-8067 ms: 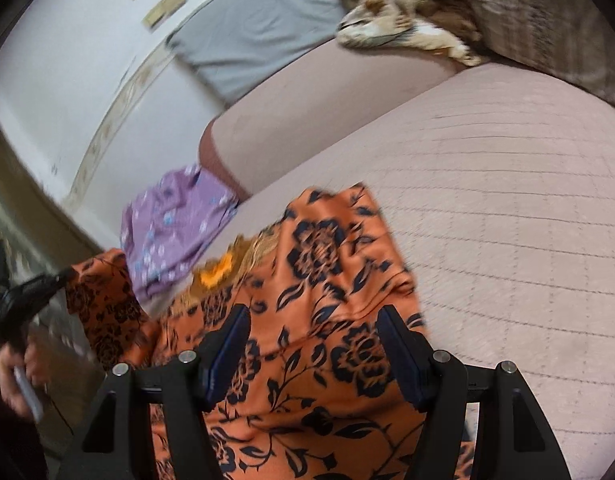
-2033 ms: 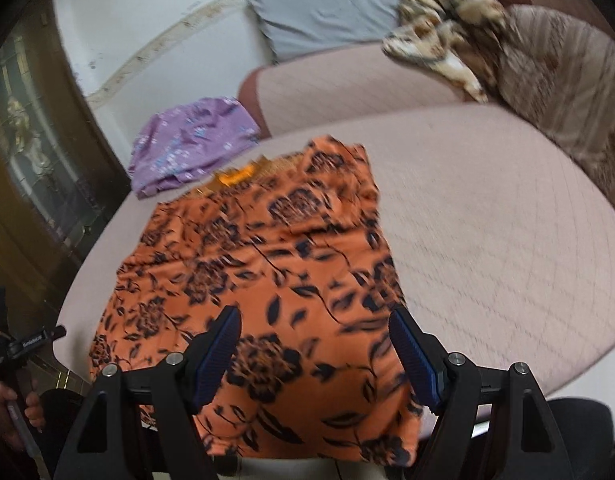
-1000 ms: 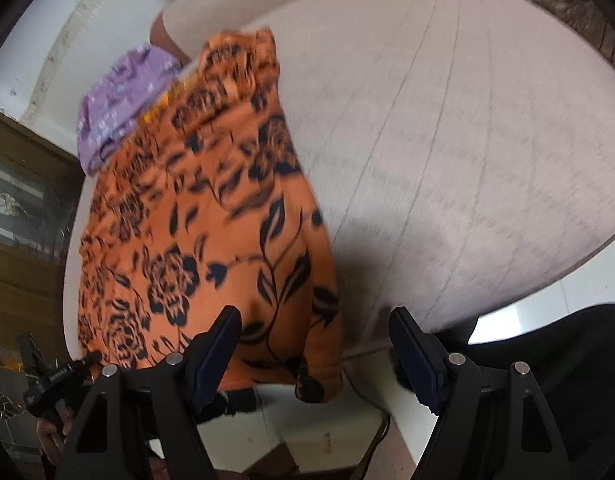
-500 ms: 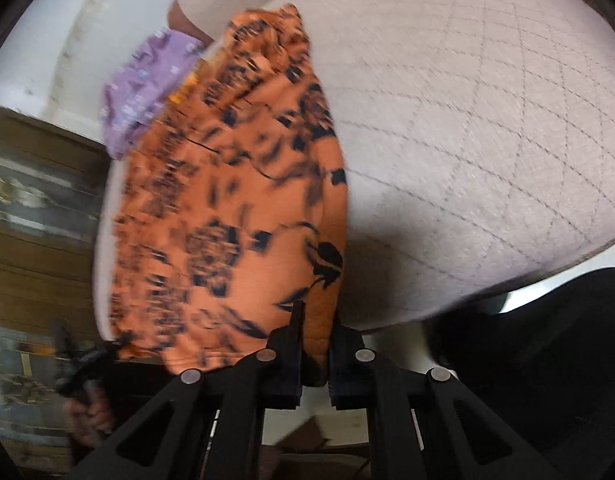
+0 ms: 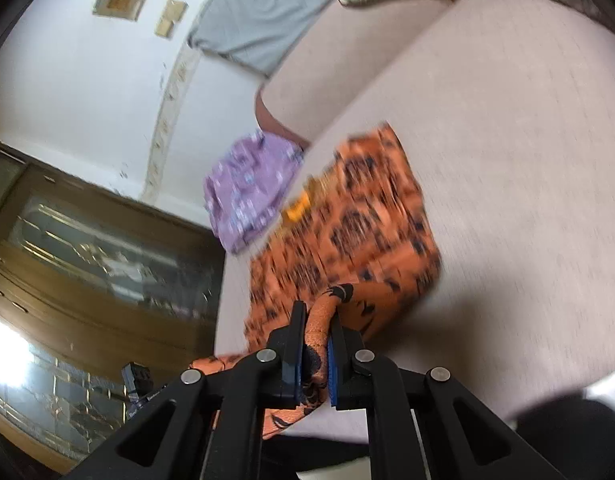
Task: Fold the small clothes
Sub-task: 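Grasp the blouse hem with both tools and lift it toward the collar, then lay the hem over the collar with both tools and release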
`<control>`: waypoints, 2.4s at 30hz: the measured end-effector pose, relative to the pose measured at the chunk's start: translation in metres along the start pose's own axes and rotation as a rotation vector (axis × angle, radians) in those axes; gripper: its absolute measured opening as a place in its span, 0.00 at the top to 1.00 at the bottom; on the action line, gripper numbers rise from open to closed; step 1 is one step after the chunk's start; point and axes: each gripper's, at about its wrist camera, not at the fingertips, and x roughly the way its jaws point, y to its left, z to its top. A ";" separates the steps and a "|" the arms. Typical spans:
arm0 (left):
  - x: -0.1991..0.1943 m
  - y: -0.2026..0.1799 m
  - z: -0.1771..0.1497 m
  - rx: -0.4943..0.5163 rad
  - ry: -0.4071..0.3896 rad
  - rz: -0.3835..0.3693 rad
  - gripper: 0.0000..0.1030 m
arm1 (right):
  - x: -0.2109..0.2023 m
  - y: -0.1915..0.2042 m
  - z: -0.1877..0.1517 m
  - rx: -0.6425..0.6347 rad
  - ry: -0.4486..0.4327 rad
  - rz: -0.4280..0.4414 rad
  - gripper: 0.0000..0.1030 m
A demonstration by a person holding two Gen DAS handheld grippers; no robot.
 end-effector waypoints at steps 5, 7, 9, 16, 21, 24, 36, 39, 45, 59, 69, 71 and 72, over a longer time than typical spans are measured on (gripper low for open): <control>0.030 0.018 0.079 -0.053 -0.014 0.021 0.91 | 0.034 0.006 0.069 0.018 -0.066 0.015 0.91; 0.053 0.023 0.105 -0.067 -0.014 0.039 0.91 | 0.055 0.002 0.095 0.032 -0.080 0.007 0.91; 0.083 0.035 0.134 -0.093 -0.005 0.048 0.90 | 0.084 -0.009 0.122 0.074 -0.092 -0.025 0.91; 0.196 0.082 0.168 -0.241 0.008 0.132 0.88 | 0.172 -0.085 0.170 0.284 -0.157 -0.116 0.38; 0.175 0.073 0.147 -0.232 -0.212 0.065 0.84 | 0.162 -0.093 0.160 0.202 -0.263 -0.154 0.16; 0.138 0.052 0.129 -0.224 -0.390 0.027 0.51 | 0.166 -0.056 0.150 0.020 -0.229 -0.214 0.18; 0.098 0.030 0.089 -0.227 -0.517 0.226 0.22 | 0.344 0.100 0.017 -0.562 0.302 -0.290 0.36; 0.114 0.059 0.095 -0.342 -0.426 0.244 0.22 | 0.396 0.105 0.014 -0.588 0.332 -0.404 0.41; 0.118 0.080 0.104 -0.422 -0.408 0.295 0.22 | 0.474 0.113 0.088 -0.487 0.155 -0.514 0.45; 0.189 0.042 0.111 -0.145 -0.139 0.540 0.22 | 0.283 0.040 0.124 -0.310 -0.101 -0.567 0.47; 0.174 0.020 0.069 -0.124 -0.124 0.630 0.18 | 0.219 -0.015 0.057 -0.297 0.030 -0.562 0.45; 0.166 0.002 0.062 -0.100 -0.157 0.590 0.18 | 0.210 -0.003 0.053 -0.306 0.008 -0.520 0.45; 0.165 -0.007 0.060 -0.079 -0.171 0.582 0.18 | 0.206 0.003 0.050 -0.323 -0.007 -0.501 0.45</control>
